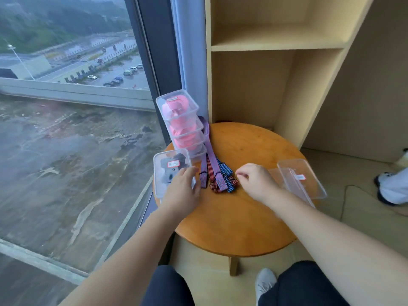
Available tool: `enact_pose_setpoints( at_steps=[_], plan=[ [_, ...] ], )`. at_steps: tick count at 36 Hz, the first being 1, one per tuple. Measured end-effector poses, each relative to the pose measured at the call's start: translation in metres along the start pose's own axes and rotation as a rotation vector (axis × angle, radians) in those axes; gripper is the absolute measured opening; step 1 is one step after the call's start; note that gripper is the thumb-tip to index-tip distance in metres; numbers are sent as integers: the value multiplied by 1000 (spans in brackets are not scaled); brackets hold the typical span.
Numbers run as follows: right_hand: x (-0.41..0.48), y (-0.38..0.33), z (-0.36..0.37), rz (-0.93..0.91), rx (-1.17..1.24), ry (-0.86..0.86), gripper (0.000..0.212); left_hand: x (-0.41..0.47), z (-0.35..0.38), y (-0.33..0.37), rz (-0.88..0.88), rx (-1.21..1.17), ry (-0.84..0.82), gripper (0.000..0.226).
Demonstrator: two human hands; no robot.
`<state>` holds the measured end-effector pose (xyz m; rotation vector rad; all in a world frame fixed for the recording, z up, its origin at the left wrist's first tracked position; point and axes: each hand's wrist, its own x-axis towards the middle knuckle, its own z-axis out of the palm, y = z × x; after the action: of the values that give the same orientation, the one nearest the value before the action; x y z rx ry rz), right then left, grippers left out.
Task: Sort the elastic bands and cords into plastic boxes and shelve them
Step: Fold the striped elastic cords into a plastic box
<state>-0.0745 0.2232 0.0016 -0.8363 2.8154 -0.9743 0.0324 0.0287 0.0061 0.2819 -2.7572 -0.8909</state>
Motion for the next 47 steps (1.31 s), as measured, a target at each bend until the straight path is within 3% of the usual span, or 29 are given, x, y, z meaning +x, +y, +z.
enact_pose_setpoints(
  at_steps=[6, 12, 17, 21, 26, 36, 43, 47],
  plan=[
    [-42, 42, -19, 146, -67, -2, 24, -21, 32, 15, 96, 11, -28, 35],
    [-91, 82, -31, 235, -289, -193, 44, -38, 59, 24, 92, -11, -41, 33],
    [-109, 98, -31, 231, -455, -300, 22, -46, 70, 29, 96, -10, -74, 31],
    [-112, 98, -26, 243, -471, -318, 38, -51, 72, 30, 88, -17, -84, 30],
    [-112, 88, -10, 128, -441, -340, 28, -57, 75, 25, 66, -16, -101, 30],
    [-116, 38, 34, -97, -287, -455, 27, -65, 82, 23, 43, -29, -143, 32],
    [-117, 17, 24, -157, -229, -523, 32, -66, 81, 18, 44, -43, -138, 31],
    [-96, 11, 6, -134, -237, -441, 33, -60, 76, 19, 46, -72, -120, 31]
  ],
)
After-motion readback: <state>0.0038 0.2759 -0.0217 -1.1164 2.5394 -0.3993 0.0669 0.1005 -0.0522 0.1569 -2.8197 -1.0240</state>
